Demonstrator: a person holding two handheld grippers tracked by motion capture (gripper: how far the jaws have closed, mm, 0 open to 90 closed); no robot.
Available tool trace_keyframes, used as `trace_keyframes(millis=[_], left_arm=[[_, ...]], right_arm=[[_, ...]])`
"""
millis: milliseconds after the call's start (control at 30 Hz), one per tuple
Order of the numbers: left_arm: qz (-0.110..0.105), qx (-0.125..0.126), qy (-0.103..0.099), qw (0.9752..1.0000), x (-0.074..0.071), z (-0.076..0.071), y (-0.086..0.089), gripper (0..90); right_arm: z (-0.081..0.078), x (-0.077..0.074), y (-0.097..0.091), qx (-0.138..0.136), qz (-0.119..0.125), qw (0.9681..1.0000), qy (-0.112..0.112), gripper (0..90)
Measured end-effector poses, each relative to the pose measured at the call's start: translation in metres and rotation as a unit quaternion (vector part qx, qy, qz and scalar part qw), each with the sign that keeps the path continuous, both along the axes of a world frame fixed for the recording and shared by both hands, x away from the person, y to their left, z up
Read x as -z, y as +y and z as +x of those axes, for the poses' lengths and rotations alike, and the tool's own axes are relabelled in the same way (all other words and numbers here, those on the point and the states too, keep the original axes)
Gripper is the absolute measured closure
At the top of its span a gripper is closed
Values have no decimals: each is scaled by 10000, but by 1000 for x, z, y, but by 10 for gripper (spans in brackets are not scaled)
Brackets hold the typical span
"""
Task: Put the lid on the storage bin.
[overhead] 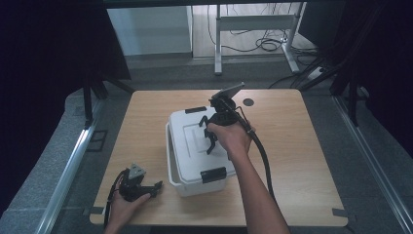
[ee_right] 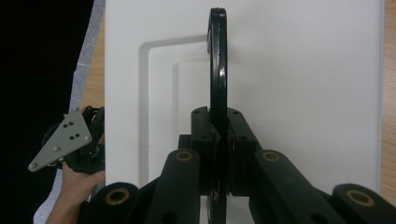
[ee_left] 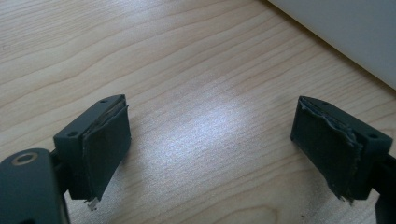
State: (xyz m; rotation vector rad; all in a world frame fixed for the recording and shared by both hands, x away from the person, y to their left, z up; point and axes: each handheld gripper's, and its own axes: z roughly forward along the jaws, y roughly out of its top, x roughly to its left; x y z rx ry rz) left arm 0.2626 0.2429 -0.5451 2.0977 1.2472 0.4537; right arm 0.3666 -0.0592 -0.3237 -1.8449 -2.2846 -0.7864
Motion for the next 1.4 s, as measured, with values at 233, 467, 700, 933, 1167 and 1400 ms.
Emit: trace_keyframes(millis=[233,467,700,933,1167,1400], left_arm=[[2,3,-3,10000,0,0,0,118],[-3,7,-1,10000,0,0,0,118],[1,17,9,10000,0,1,0,118],[2,18,7,10000,0,1,0,118],[-1,17,7,10000,0,1,0,118],[-2,15,7,10000,0,1,0,118]], right_arm=[[4,6,8,31,-3,10000,71,848],[7,11,18,-6,6,9999,137,847],[10,15,23,56,19,9999,146,848],[12,21,30,142,46,9998,159,848],[13,25,28,211,86,9996,172,848],[10,24,28,187,52,9997,149,848]])
